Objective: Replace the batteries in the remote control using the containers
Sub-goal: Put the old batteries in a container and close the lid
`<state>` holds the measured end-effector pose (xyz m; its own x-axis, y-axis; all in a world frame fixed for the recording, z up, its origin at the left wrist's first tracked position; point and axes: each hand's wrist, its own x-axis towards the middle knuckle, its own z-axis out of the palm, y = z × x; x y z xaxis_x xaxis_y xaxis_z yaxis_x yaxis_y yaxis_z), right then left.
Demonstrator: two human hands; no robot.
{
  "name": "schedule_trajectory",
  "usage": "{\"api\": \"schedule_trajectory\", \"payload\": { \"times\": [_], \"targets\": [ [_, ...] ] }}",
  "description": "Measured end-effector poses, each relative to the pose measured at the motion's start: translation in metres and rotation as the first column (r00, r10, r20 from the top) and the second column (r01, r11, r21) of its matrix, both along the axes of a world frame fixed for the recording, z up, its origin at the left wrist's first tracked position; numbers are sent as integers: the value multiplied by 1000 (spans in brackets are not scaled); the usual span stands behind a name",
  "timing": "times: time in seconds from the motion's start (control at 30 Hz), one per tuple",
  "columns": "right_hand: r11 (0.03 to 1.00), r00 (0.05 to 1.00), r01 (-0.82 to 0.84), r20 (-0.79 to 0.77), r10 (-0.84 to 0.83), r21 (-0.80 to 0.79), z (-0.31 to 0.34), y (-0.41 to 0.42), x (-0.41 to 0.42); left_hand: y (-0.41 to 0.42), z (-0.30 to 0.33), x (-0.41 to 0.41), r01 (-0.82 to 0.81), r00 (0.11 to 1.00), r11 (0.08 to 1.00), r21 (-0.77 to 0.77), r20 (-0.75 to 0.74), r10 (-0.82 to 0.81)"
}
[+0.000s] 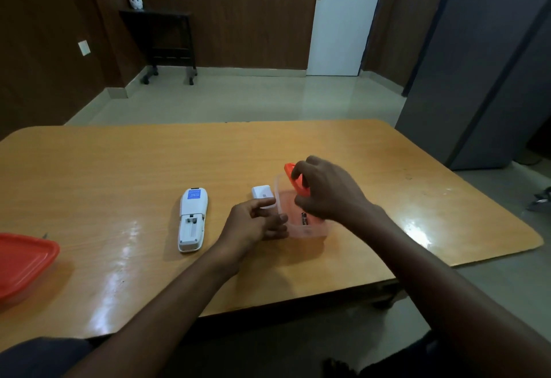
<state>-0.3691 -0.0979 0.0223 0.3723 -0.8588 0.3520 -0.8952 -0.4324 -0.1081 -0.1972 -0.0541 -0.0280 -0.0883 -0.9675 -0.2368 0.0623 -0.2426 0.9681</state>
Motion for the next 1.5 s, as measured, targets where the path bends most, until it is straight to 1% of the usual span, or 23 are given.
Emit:
{"api": "schedule_trajectory", "payload": {
  "times": [0.1,0.2,0.3,0.4,0.47,0.53,0.6,0.67,0.7,0.73,0.8,0.87,0.93,1.0,1.13,1.23,1.3,1.37,1.43,1.5],
  "targets": [
    [996,998,-64,-17,65,55,-10,15,-2,-1,0,-2,-23,997,998,66,-76,28],
    [992,994,-108,10,107,65,-16,18,-1,-3,-2,-2,-36,987,993,109,-150,53],
    [986,989,-145,13,144,77,-15,18,2,-5,-1,-1,-44,980,990,137,-185,69],
    [977,980,-181,103,169,112,-10,13,4,-7,-1,0,-49,979,990,129,-188,73],
    [968,971,-183,182,152,169,-8,11,5,-7,-1,0,-50,979,992,119,-189,72],
    [961,967,-180,215,134,210,-8,8,5,-7,-2,0,-53,977,991,120,-198,76],
    [968,957,-152,273,94,199,-4,5,0,-8,-4,0,-51,975,991,120,-210,76],
    [984,947,-55,321,-1,168,1,-1,-8,-9,-5,0,-57,976,992,114,-203,79],
    [988,947,12,316,-61,154,3,-4,-14,-8,-5,0,-60,977,992,107,-197,80],
    [986,951,85,285,-123,142,2,-8,-21,-8,-6,0,-61,978,994,96,-192,79],
    [968,960,205,162,-228,146,-3,-16,-34,-5,-6,-2,-70,980,995,74,-183,82],
    [937,955,269,66,-290,221,-10,-22,-44,-3,-6,-5,-88,979,995,55,-180,97],
    [911,952,270,57,-302,312,-14,-25,-47,-3,-6,-6,-101,979,994,42,-172,107],
    [899,949,240,106,-296,368,-16,-26,-45,-3,-7,-6,-111,980,993,35,-163,115],
    [903,948,248,101,-301,352,-17,-27,-40,-4,-7,-9,-126,978,991,43,-163,131],
    [890,930,251,162,-331,380,-18,-29,-39,-5,-6,-9,-137,975,989,53,-167,144],
    [860,880,246,269,-391,446,-19,-30,-40,-5,-5,-9,-138,973,988,64,-176,147],
    [804,773,219,405,-489,553,-20,-33,-41,-6,-6,-9,-135,971,988,72,-187,146],
    [744,666,174,479,-572,645,-20,-37,-43,-6,-7,-9,-137,969,987,80,-194,150],
    [687,577,102,520,-630,720,-20,-42,-46,-7,-8,-9,-131,970,988,85,-196,146]
  ]
}}
